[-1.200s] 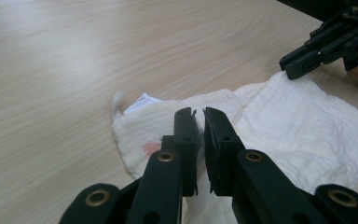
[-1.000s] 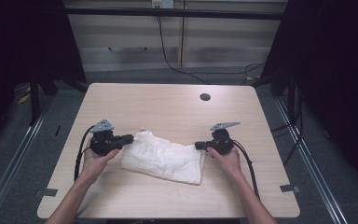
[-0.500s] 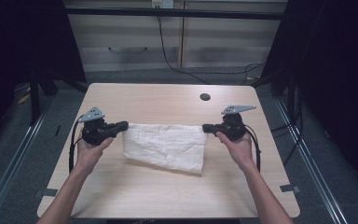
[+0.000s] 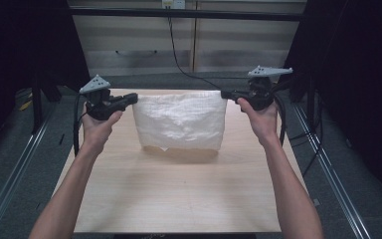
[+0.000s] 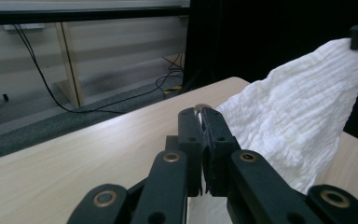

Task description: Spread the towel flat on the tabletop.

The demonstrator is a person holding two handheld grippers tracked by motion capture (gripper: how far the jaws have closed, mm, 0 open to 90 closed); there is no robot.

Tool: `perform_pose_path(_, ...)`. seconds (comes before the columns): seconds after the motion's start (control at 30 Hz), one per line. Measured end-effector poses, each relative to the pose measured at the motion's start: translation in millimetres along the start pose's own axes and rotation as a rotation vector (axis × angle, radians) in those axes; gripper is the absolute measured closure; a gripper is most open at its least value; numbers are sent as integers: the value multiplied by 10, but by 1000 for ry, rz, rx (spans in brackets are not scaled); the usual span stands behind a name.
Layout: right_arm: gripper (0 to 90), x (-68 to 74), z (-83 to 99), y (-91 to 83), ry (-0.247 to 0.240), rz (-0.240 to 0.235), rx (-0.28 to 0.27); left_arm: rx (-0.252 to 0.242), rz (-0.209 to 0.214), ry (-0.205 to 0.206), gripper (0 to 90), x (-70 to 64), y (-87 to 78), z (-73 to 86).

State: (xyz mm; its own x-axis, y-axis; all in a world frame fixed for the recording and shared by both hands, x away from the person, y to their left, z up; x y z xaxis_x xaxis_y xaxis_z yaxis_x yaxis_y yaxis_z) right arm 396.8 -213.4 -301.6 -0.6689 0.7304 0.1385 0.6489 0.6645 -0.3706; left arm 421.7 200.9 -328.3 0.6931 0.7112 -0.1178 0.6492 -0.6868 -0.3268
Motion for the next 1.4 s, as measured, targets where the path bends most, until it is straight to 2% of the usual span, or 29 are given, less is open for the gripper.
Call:
perform_pose_path(0.07, 895, -86, -127, -31, 33, 19, -48, 11, -2, -12, 875, 92, 25, -83)
perform_pose_path(0.1, 895, -86, -127, -31, 33, 19, -48, 10, -8, -19, 875, 123, 32, -119)
perform_pose_path(0.17, 895, -152, -215, -44, 36, 43, -56, -10, 7, -37, 881, 156, 33, -199)
perform_pose_path(0.27, 896, -217, -405, -56, 27, 77, -67, -27, -4, -27, 883, 140, 49, -333)
perform_pose_path(0.3, 896, -217, -405, -56, 27, 77, -67, -42, -10, -31, 883, 135, 44, -376)
perform_pose_path(0.33, 896, -209, -439, -58, 20, 79, -65, -56, 2, -42, 883, 127, 40, -407)
perform_pose_path(0.4, 896, -192, -453, -67, 17, 84, -67, -58, 16, -23, 884, 94, 35, -434)
perform_pose_path(0.47, 896, -188, -390, -64, 13, 81, -56, -45, 34, -10, 884, 69, 28, -400)
perform_pose_path(0.67, 896, -172, -42, -17, 17, 49, -1, 9, 68, -2, 884, 13, 51, -102)
perform_pose_path(0.83, 896, -148, 224, -7, 39, 14, 8, 38, 91, -2, 884, -56, 57, 147)
perform_pose_path(0.87, 895, -140, 276, -3, 46, 7, 9, 31, 100, -4, 884, -75, 37, 189)
perform_pose_path(0.97, 896, -71, 438, -4, 45, -20, 24, 28, 135, -2, 884, -156, -27, 324)
perform_pose_path(1.0, 895, 7, 546, -19, 31, -33, 44, 27, 141, -1, 884, -185, -49, 374)
perform_pose_path(1.03, 895, 7, 546, -19, 31, -33, 44, 28, 155, -1, 884, -216, -67, 423)
perform_pose_path(1.13, 895, 109, 743, -63, 27, -50, 70, 31, 180, -2, 884, -290, -128, 568)
perform_pose_path(1.23, 895, 172, 968, -117, 30, -55, 100, 49, 182, 7, 884, -332, -188, 729)
perform_pose_path(1.4, 893, 223, 1327, -219, 56, -69, 120, 85, 174, -8, 884, -352, -291, 1063)
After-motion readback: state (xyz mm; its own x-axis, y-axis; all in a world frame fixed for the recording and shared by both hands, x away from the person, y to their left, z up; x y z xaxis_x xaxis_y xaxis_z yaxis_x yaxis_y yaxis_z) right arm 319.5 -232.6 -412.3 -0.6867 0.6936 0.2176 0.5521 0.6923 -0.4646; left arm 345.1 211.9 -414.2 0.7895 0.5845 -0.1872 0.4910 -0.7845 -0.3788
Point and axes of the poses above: each handheld gripper's, and its own axes: y roughly forward along the jaws, z roughly out of its underside, x roughly to its left, the point moved 1 cm from there along y, roughly forward along the jaws
